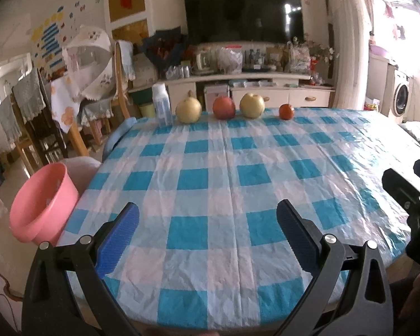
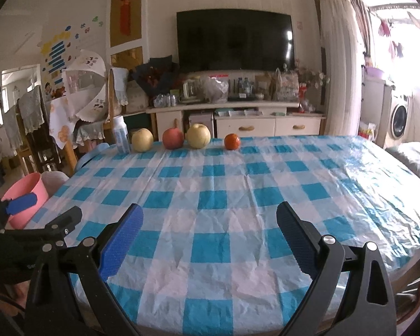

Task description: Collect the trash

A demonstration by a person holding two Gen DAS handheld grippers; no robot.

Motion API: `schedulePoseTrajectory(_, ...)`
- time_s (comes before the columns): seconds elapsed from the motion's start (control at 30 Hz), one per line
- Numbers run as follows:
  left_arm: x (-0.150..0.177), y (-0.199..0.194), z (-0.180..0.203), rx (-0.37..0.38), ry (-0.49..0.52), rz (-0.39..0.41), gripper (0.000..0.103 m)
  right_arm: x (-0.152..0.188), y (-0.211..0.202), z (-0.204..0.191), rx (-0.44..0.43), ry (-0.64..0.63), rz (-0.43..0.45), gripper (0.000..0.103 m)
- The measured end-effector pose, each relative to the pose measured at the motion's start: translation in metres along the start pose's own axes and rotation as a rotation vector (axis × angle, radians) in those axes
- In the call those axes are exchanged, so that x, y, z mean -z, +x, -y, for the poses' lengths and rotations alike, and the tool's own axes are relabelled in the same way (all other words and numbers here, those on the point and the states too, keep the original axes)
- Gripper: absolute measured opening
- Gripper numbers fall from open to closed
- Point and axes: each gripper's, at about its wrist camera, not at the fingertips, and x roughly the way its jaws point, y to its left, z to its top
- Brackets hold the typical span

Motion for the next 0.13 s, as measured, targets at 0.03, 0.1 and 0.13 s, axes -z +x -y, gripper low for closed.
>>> schedulePoseTrajectory(0.03,-0.003,0.008,-0.002,0.003,-0.008,-0.013,0.099,-0.001,0.006,0.001,-0.002,0.004,-0.011,0.095)
schedulePoseTrajectory(0.1,-0.010,0.025,-0.005,0.014,-0.025,-0.047,0.099,-0.006,0.026,0.001,-0.006,0.014,-0.048,0.095)
schedulePoseTrajectory(0.13,-0.014,0.037,-0.008,0.025,-0.042,-0.073,0.099,-0.007,0.034,0.001,-0.008,0.016,-0.066,0.095)
